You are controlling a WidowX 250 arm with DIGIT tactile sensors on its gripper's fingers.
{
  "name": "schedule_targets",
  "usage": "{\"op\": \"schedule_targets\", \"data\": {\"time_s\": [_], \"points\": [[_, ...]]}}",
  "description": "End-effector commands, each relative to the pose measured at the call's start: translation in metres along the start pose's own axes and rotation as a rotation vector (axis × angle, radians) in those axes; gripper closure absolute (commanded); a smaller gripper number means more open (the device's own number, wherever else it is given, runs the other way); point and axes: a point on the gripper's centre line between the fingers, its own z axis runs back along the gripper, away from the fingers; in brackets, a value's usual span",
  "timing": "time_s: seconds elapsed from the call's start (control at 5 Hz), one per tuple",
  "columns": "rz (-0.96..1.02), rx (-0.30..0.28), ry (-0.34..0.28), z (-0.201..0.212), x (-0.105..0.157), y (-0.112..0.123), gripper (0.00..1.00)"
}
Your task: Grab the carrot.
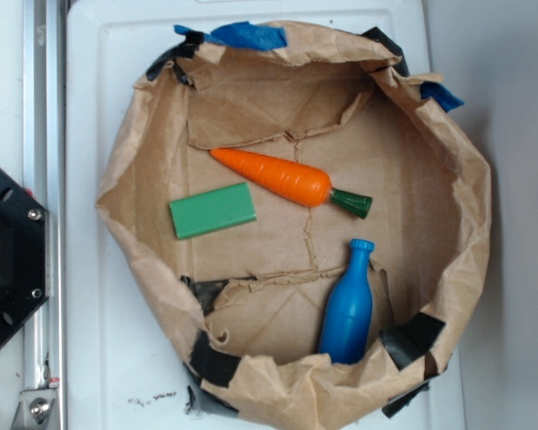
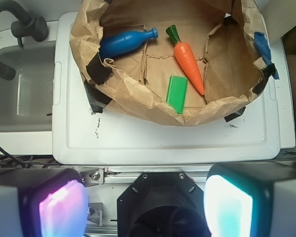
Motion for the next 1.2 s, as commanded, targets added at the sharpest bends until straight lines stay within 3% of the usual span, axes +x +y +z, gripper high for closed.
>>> {"op": "schedule_targets", "data": {"time_s": [0.0,0.4,0.6,0.8,1.0], "points": [[0.0,0.0,0.0,0.0,0.0,0.0,0.0],[-0.144,-0.044,-0.041,-0.035,0.073,0.03,0.0],[-0.233,-0.052,-0.059,-0.049,0.086,0.032,0.0],[-0.331,-0.06,-0.022,-0.078,0.084,0.041,0.0],[-0.318,-0.12,0.037,-0.103,0.102,0.053,0.0]]}}
